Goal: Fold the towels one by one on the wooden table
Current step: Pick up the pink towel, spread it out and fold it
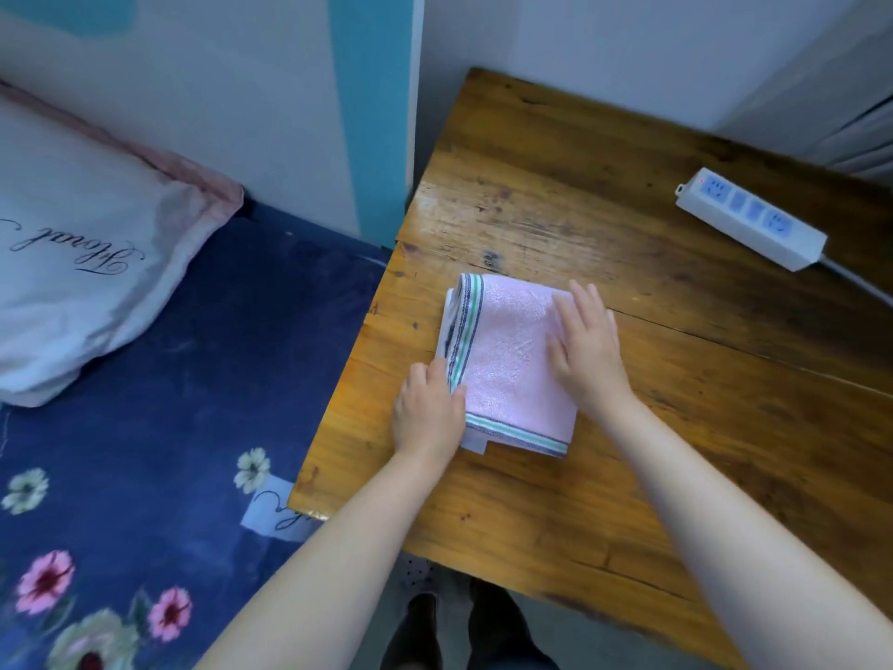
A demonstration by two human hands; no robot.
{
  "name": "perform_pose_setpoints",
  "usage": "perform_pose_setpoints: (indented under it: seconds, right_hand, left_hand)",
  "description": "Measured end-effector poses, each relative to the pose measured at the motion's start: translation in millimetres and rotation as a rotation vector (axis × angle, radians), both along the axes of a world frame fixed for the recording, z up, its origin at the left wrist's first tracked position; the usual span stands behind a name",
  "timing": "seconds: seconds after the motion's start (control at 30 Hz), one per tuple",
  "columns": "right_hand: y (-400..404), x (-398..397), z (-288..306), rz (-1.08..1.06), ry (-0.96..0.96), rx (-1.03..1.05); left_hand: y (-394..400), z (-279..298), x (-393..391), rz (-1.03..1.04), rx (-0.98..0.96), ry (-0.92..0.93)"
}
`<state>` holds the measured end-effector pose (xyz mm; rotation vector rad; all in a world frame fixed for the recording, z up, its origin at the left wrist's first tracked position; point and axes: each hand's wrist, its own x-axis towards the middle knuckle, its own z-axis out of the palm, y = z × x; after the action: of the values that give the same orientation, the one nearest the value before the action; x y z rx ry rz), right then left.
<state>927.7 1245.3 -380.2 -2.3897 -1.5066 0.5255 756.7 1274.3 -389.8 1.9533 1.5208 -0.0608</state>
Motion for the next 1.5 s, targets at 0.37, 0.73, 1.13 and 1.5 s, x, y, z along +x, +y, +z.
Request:
perform_pose_setpoints:
  seconds: [0.37,0.73,1.13,1.5]
  right_hand:
    - [57.4,21.9,-6.4,0.039,-0.021,-0.190]
    - [-6.9,-5.0,-27.5,-0.043,-0.402,0.262]
    - [-56.7,-46.0,-59.4,0.110,-0.351,0.039]
    - [-95.3,-35.1,-49.5,0.396,-0.399,0.260]
  left_hand:
    - [10.3,-18.4,-16.0,0.078,-0.158,0.003]
    - [35.6,-3.5,21.6,-0.326,0.313,-0.133]
    - [61.4,-27.9,34.8,-0.513,0.127,0.241]
    - [-8.3,-35.5,-29.0,-0.890,0.516,0.004]
